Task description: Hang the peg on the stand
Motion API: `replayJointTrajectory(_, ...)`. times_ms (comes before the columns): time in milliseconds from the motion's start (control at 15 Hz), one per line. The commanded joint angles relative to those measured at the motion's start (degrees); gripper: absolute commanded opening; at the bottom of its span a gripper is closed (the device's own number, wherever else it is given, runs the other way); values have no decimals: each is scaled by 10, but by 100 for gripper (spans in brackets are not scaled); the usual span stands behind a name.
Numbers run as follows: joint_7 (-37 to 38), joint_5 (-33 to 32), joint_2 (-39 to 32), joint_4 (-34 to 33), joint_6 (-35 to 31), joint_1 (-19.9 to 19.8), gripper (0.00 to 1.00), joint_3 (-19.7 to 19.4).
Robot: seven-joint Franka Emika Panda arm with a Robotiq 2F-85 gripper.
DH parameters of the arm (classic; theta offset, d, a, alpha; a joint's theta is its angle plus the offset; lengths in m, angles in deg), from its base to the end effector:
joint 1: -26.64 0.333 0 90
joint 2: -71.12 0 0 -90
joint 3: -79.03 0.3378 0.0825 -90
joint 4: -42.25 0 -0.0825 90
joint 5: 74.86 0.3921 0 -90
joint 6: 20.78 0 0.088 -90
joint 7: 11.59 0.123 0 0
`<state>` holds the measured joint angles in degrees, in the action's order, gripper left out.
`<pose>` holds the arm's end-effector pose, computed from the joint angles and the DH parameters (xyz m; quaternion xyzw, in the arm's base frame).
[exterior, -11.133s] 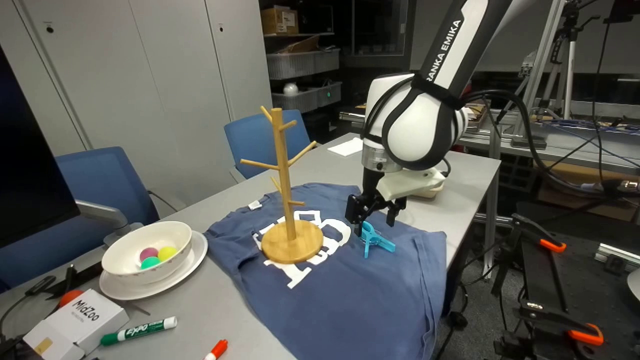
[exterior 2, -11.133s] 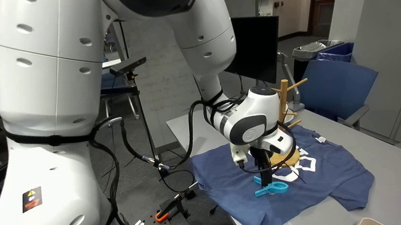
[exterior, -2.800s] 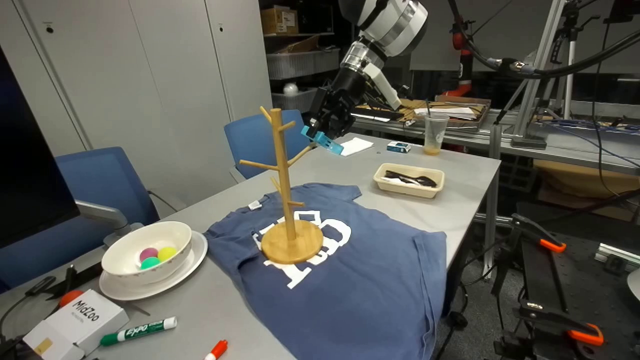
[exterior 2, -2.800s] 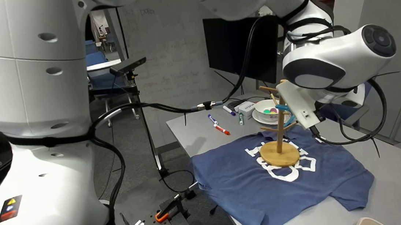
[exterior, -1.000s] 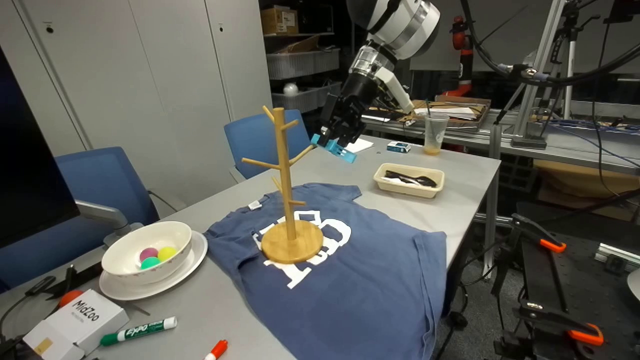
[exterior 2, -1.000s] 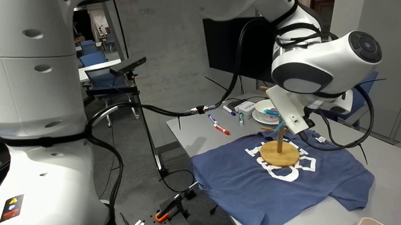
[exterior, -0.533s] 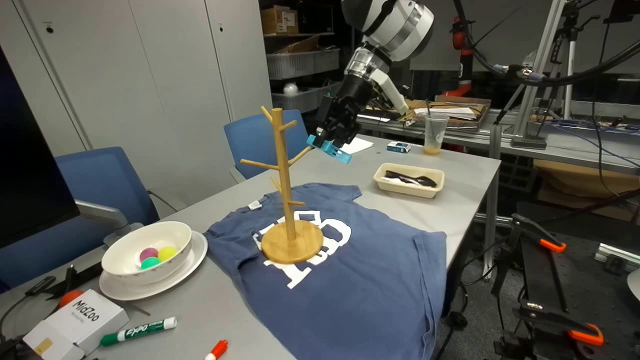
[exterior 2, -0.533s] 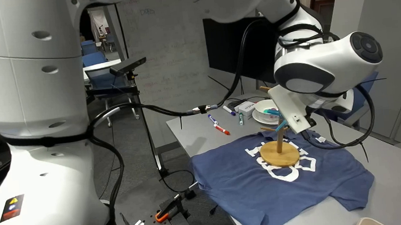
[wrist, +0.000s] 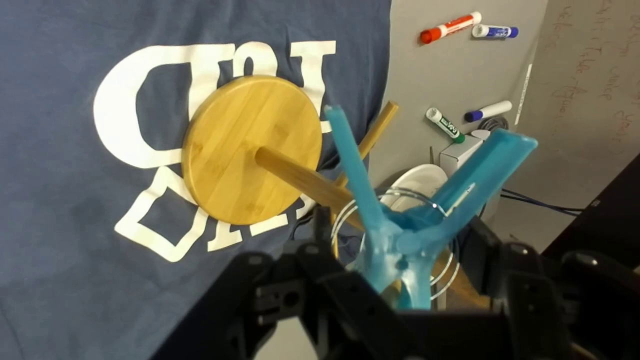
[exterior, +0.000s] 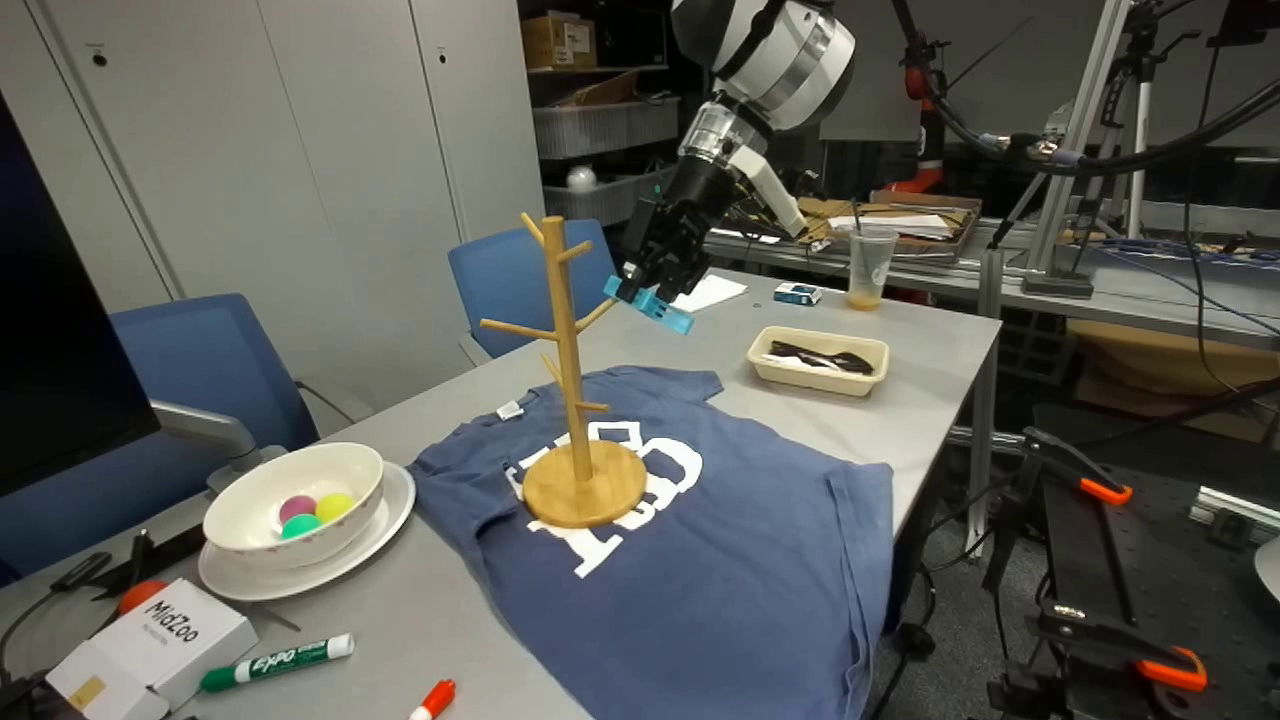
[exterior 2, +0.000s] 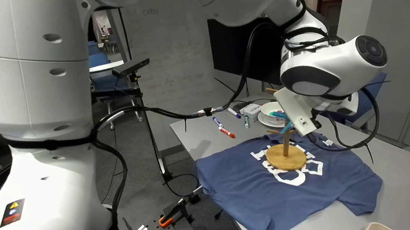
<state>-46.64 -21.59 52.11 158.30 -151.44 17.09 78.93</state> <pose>0.6081 -0.0741 0.2870 -0.9385 0.1011 -0.0932 0.3167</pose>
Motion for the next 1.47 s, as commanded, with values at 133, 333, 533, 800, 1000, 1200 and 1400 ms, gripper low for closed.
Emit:
replayJointTrajectory(133,-11,1,-22,-26,4,3,36,3)
replayJointTrajectory(333,-10,0,-25,-28,3,4,36,4)
replayJointTrajectory(533,-5,-5,-26,-27,-1,5,87,3)
replayJointTrajectory(800,-5,-8,-31,-26,0,6,100,3)
replayJointTrajectory(1000,-4,-11,-32,-24,-1,7,100,3)
replayJointTrajectory(1200,5,-23,-24,-15,-13,12,100,1)
replayJointTrajectory(1400,36,-61,-3,3,-32,23,100,-4)
